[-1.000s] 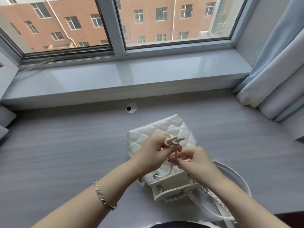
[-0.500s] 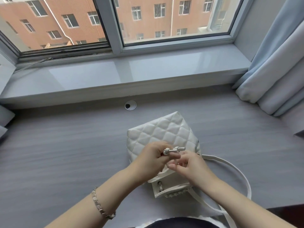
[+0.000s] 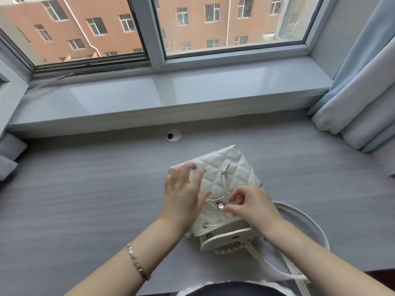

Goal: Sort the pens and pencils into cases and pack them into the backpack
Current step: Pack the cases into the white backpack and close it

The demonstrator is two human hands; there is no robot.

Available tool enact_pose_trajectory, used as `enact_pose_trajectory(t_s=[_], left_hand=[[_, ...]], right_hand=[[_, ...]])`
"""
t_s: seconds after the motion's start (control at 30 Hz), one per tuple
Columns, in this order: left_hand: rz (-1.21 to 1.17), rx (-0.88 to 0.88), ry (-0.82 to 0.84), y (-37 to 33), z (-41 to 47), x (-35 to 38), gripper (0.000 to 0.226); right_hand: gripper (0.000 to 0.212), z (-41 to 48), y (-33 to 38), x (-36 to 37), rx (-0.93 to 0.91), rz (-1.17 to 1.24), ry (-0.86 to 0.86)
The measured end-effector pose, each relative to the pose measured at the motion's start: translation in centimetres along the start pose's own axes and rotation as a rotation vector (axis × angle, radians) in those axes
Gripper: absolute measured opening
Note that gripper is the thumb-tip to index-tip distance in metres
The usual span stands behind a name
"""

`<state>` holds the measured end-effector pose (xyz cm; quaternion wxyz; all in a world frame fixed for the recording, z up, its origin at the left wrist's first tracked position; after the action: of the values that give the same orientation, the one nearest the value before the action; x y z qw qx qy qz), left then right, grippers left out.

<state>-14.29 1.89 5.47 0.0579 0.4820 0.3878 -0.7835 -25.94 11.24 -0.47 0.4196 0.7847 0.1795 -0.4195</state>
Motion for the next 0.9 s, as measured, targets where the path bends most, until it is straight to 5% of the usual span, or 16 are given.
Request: enact_pose_trajectory(t_s=[0.07, 0.13, 0.3, 0.4, 0.53, 0.67, 0.9], left_hand=[[-0.024, 0.129, 0.261, -2.0, -0.5, 2.9, 0.048], [-0.119, 0.019, 0.457, -1.4, -1.3, 5.2, 0.043], [-0.227, -0.11, 0.453, 0.0, 0.2, 5.8, 0.009], [-0.32, -0.163, 0.5, 0.3, 0.5, 6.0, 0.031], [-0.47, -0.307, 0.53, 1.4, 0.2, 6.2, 0.011], [-0.59, -0.392, 0.584, 1.8, -0.1, 5.8, 0.024], [-0.542, -0.342, 0.59, 1.8, -0.1, 5.9, 0.029]], right_hand=[[0.018, 0.1, 0.0, -0.2, -0.003, -0.006, -0.01], [0.018, 0.0, 0.3, -0.4, -0.045, -0.029, -0.006], [0.023, -2.8, 2.2, -0.4, -0.347, 0.038, 0.134], [0.022, -4.7, 1.5, 1.3, -0.481, -0.181, 0.215], [0.009, -4.2, 1.6, -0.6, -0.446, -0.017, -0.016], [0.027, -1.1, 2.8, -2.6, -0.343, 0.108, -0.126], [0.042, 3.0, 2.0, -1.2, -0.245, 0.118, -0.002]])
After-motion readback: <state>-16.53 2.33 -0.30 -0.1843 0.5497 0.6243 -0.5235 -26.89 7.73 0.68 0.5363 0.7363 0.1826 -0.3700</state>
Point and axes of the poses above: each hand's wrist, its own z-axis towards the middle knuckle, its own x-axis out of the palm, y = z × x, the point moved 10 cm from there along z, towards the middle knuckle, and after that the axes turned 15 degrees about -z, right-handed, at the moved point
